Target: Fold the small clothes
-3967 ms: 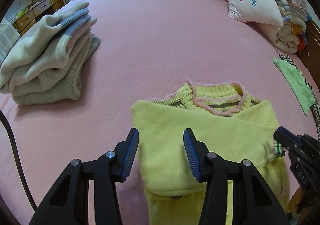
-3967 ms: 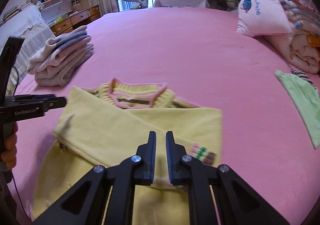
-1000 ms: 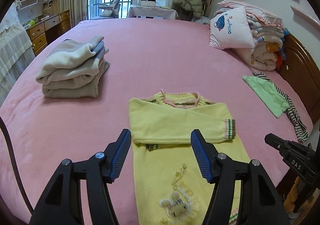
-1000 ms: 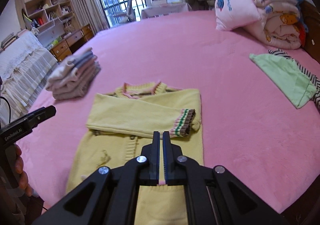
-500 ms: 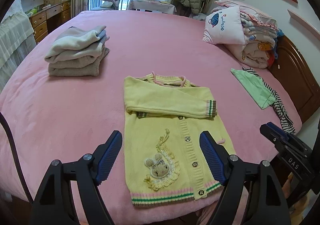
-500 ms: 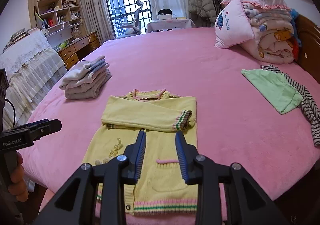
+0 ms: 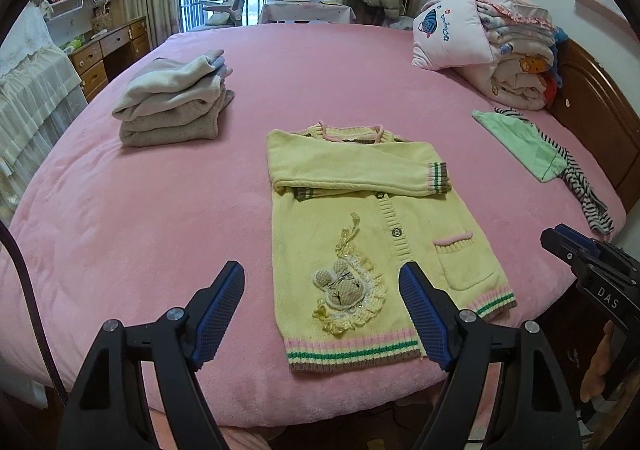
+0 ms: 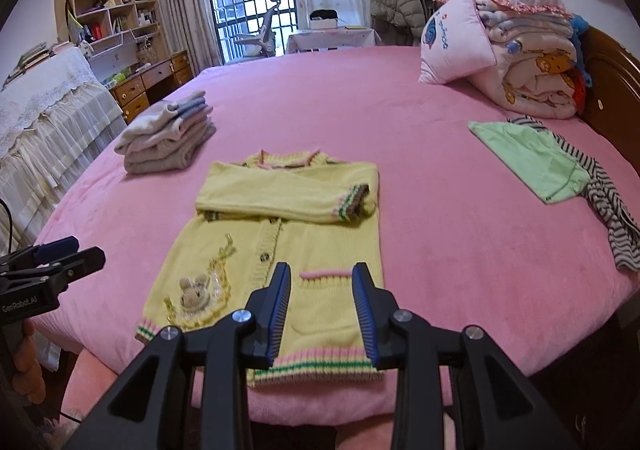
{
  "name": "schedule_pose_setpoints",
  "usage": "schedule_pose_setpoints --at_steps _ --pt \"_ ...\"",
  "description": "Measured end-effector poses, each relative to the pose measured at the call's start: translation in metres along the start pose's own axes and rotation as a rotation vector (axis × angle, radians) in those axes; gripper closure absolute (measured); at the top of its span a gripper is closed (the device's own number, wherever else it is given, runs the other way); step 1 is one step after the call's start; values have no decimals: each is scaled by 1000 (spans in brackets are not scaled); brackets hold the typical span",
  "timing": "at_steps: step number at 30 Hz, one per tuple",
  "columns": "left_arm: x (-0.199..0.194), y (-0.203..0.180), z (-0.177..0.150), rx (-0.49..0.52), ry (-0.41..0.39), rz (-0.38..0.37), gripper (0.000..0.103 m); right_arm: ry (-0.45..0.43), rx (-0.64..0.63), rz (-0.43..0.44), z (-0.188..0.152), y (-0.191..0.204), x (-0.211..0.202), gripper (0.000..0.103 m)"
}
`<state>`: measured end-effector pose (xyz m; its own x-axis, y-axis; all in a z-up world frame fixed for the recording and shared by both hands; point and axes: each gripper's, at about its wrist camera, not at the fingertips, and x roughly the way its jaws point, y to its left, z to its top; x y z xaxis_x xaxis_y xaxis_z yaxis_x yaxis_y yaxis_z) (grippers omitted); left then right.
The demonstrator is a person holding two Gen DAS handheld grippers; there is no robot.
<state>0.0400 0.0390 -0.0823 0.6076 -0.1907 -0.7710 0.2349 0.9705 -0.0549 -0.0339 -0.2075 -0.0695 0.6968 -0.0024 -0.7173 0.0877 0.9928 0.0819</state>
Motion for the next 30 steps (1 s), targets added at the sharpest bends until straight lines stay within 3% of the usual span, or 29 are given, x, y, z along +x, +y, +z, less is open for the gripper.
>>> schedule_pose_setpoints --at_steps 6,17,30 --pt "11 4 -15 -1 27 14 24 15 -4 -7 -23 -7 0 71" --pt "69 41 -56 -145 191 -18 25 199 80 11 -63 -32 40 71" --pt "109 46 -69 -196 238 -83 25 261 156 43 -73 -50 69 71"
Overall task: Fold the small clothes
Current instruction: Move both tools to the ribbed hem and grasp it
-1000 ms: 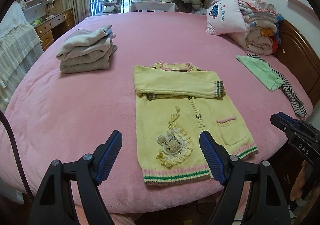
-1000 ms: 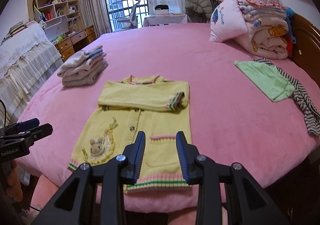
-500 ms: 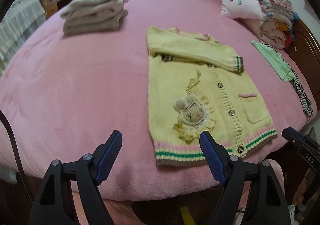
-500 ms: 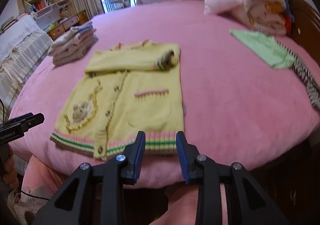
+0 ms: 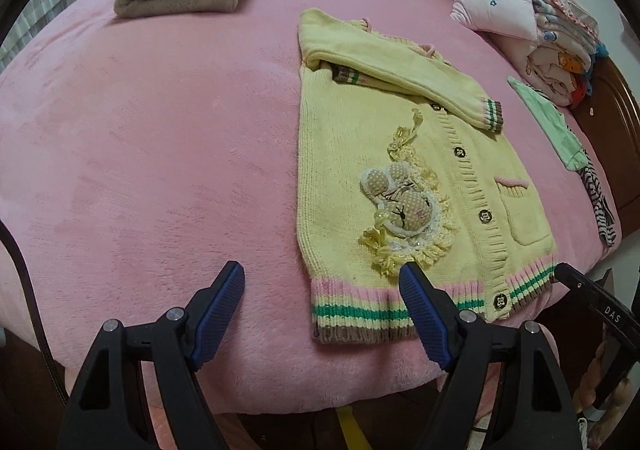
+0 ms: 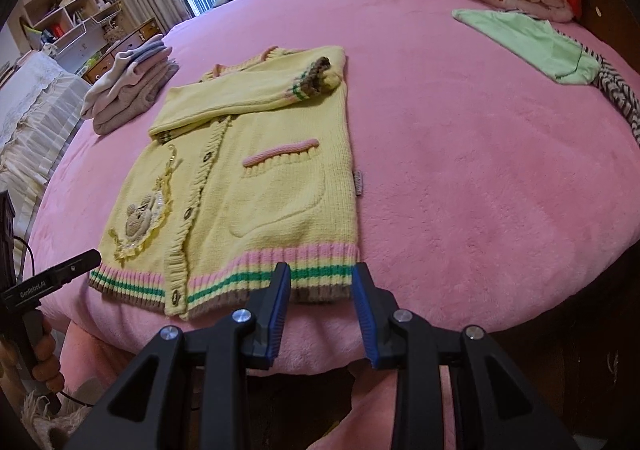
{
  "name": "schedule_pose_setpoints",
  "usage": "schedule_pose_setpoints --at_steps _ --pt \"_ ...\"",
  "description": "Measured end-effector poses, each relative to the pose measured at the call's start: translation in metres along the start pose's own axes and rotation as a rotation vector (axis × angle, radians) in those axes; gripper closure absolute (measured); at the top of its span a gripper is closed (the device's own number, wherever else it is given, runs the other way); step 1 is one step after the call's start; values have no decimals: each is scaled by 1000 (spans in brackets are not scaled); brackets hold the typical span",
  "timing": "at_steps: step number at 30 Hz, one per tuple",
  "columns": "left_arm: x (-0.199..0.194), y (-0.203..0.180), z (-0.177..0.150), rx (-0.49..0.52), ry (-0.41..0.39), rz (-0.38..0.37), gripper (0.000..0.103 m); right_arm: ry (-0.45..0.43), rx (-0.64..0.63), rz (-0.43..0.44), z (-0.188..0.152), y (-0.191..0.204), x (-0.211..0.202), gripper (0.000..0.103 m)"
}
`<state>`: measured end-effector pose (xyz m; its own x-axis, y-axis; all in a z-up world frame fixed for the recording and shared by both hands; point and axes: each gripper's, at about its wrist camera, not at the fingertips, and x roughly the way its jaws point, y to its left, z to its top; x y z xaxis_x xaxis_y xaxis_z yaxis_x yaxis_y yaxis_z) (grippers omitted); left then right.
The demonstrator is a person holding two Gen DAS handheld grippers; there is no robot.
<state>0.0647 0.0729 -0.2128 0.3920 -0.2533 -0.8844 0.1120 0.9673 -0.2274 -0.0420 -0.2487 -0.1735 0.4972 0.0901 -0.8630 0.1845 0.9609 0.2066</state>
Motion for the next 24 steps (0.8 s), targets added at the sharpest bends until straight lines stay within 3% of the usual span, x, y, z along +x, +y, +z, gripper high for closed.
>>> schedule_pose_setpoints --at_steps 7,15,24 --pt "14 2 -2 6 19 -9 27 32 -5 -17 0 -6 15 71" --pt "13 4 -4 14 24 -80 49 42 -28 -7 0 -11 19 71" --pt "20 4 -10 28 33 -102 48 56 -33 -3 -1 -11 24 69"
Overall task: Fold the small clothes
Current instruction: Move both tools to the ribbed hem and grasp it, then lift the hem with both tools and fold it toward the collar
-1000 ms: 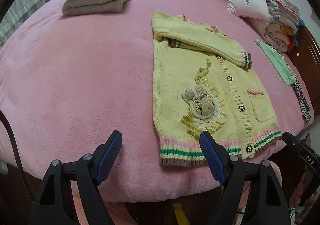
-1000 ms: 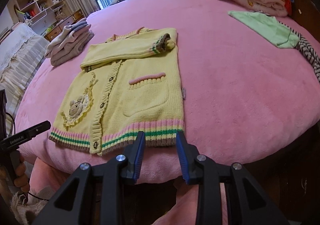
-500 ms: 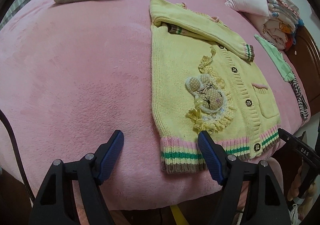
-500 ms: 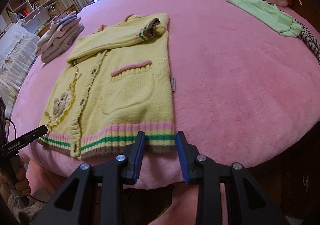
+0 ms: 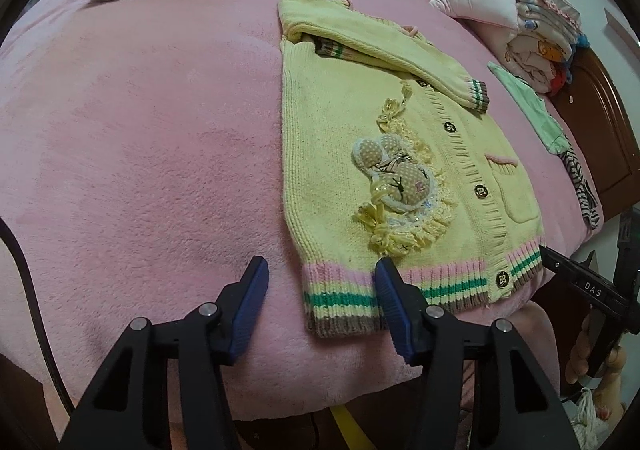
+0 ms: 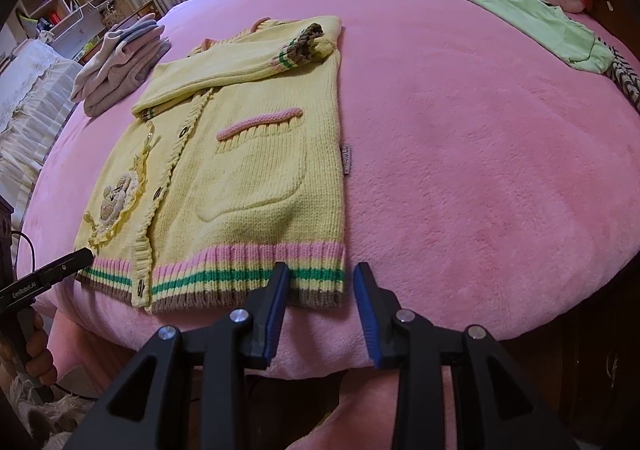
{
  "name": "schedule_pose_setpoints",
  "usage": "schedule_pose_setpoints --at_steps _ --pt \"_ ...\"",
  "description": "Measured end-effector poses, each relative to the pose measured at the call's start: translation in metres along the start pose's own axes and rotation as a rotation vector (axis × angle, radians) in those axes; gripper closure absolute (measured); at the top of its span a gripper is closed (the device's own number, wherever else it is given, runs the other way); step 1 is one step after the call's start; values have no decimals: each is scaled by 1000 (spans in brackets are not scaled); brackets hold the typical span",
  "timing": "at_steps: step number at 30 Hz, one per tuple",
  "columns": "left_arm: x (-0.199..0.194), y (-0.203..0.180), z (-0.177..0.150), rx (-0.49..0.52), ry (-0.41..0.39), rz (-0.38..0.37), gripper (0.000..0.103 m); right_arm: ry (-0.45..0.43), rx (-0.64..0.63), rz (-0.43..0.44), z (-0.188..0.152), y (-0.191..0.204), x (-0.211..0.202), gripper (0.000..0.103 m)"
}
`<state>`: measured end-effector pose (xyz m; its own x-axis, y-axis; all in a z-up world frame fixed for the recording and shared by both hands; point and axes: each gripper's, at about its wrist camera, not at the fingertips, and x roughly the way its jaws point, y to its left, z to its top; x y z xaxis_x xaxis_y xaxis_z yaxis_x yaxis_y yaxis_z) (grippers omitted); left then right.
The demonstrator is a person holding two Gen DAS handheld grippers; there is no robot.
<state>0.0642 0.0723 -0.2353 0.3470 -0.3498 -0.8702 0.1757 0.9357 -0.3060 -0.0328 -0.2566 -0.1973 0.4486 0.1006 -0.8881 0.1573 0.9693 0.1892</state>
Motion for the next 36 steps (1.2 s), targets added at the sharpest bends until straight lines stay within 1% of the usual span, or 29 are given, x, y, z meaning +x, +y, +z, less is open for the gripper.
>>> schedule_pose_setpoints --at_steps 4,7,9,10,11,12,14,16,18,19,20,21,22,23,26,29,33,36 --pt "2 4 -1 -16 3 -18 48 1 1 3 0 -1 0 69" --pt "2 3 -1 -10 1 -21 48 4 4 4 -1 -1 1 69" --pt "2 1 -1 -2 3 -37 49 8 3 4 -1 -1 2 68" --pt "2 0 -2 2 6 -46 52 8 1 3 -1 0 2 68" --pt "1 -2 -2 9 9 -58 60 9 1 3 -1 0 2 67" --pt "2 -3 -3 16 13 -69 65 9 1 3 -1 0 2 66" --pt "3 -6 -3 27 17 -74 67 10 -2 3 -2 1 3 65" --pt "4 -6 -4 24 18 -75 73 9 -9 -1 -3 2 5 65" --pt "5 -6 -4 16 21 -90 89 5 -16 -1 -4 2 5 65" --pt "5 -6 -4 13 22 -96 89 3 -19 0 -4 3 5 65" --pt "4 -7 -4 17 16 -89 90 -1 -22 7 -5 3 3 69" --pt "3 -9 -4 23 12 -82 91 0 -25 16 -5 3 3 78" --pt "2 -11 -4 29 7 -75 91 2 -26 27 -6 4 2 84" --pt "0 -13 -4 33 3 -72 91 2 -27 41 -6 4 0 93" --pt "-7 -14 -2 28 -12 -82 92 -22 -33 45 -6 8 -8 94" --pt "-15 -13 2 8 -26 -109 92 -41 -21 60 -4 7 -17 94" --pt "-23 -13 9 -17 -30 -144 92 -82 13 102 3 2 -33 95" --pt "-30 -13 16 -39 -39 -182 92 -113 39 152 12 -1 -46 95"
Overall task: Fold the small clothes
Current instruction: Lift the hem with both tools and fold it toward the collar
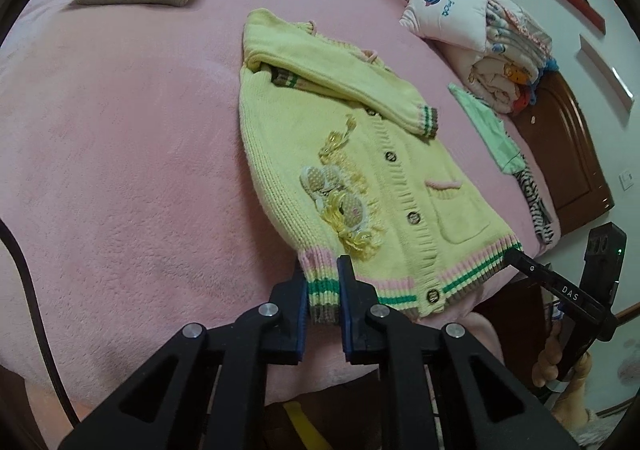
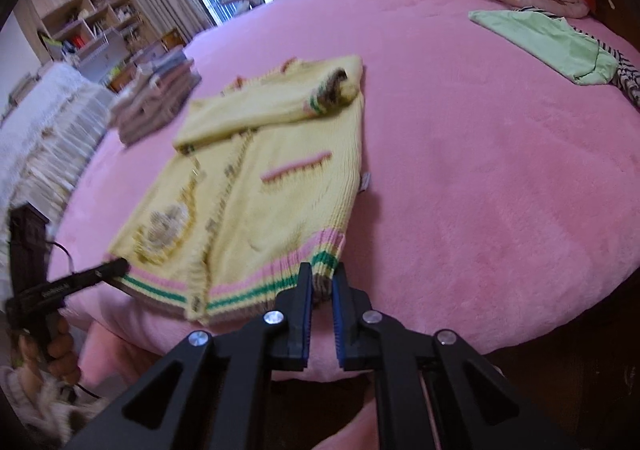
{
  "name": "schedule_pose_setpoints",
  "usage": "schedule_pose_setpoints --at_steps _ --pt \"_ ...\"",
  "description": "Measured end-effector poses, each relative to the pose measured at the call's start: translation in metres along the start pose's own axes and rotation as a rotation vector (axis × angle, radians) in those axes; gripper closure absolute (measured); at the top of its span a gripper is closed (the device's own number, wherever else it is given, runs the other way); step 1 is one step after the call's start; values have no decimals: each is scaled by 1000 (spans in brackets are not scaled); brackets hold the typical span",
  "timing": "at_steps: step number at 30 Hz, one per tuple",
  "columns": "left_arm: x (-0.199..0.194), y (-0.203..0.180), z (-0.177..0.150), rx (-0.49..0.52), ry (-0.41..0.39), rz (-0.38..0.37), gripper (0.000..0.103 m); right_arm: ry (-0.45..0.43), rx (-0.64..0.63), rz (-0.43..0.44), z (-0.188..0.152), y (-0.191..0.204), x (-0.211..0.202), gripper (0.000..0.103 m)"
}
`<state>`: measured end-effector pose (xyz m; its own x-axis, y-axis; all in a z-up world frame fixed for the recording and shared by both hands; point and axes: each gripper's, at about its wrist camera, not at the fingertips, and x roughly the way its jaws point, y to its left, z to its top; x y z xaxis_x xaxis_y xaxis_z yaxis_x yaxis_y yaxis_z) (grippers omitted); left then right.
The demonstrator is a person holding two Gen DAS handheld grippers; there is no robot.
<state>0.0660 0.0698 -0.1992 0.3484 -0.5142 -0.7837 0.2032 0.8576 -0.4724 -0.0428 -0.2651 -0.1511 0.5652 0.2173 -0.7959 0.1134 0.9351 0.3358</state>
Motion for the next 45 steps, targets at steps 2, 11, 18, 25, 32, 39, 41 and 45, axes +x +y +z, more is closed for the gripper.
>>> schedule_pose_setpoints --at_steps 2,11,18,25,32,39,41,45 --pt "-5 -2 6 -13 -9 -16 92 -28 -2 18 9 3 -9 95" --pt "-31 -4 29 -72 -52 -72 92 -115 -40 51 42 21 -31 95" --pt "-37 -3 55 -145 -39 -68 92 -149 -34 63 66 24 -35 95" --pt "-35 -6 107 -202 -86 -45 92 -180 -28 25 106 21 -28 95" --pt "-24 -10 172 -216 -144 -10 92 -204 -18 2 164 15 0 95" --pt "7 4 223 -243 -144 52 92 -203 -46 -46 219 18 45 95" --pt "19 8 234 -252 -138 69 92 -196 -51 -62 232 17 60 95" --pt "40 18 251 -264 -125 102 92 -172 -57 -88 245 18 88 95"
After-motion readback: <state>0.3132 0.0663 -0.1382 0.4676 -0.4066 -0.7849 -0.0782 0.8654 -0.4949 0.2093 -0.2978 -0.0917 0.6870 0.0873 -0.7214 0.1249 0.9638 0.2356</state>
